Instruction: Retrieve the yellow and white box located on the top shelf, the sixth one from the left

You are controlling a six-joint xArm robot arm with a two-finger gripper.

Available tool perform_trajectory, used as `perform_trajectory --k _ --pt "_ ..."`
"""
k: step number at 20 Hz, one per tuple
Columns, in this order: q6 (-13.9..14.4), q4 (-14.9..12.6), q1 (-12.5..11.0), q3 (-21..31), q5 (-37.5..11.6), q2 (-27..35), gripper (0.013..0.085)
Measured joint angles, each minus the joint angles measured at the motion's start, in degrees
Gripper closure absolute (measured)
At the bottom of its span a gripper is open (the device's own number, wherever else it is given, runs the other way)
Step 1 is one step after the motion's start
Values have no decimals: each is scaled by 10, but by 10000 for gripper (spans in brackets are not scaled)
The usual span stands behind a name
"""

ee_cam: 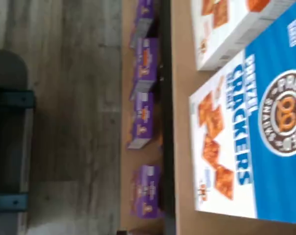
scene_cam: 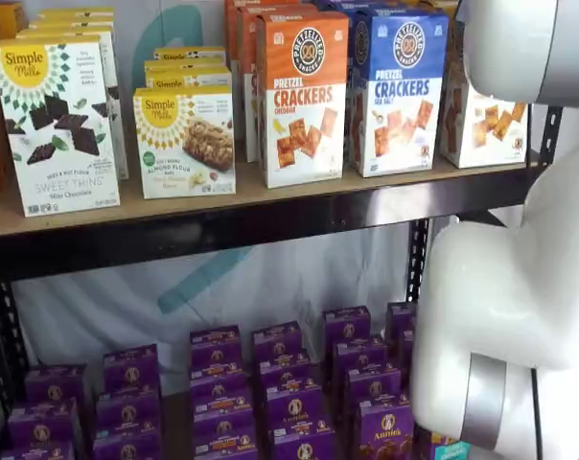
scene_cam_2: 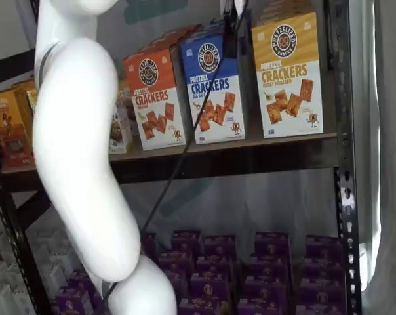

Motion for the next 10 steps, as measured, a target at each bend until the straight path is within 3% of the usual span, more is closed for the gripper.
perform_trajectory --k 10 --pt "5 66 -20 29 -54 -18 130"
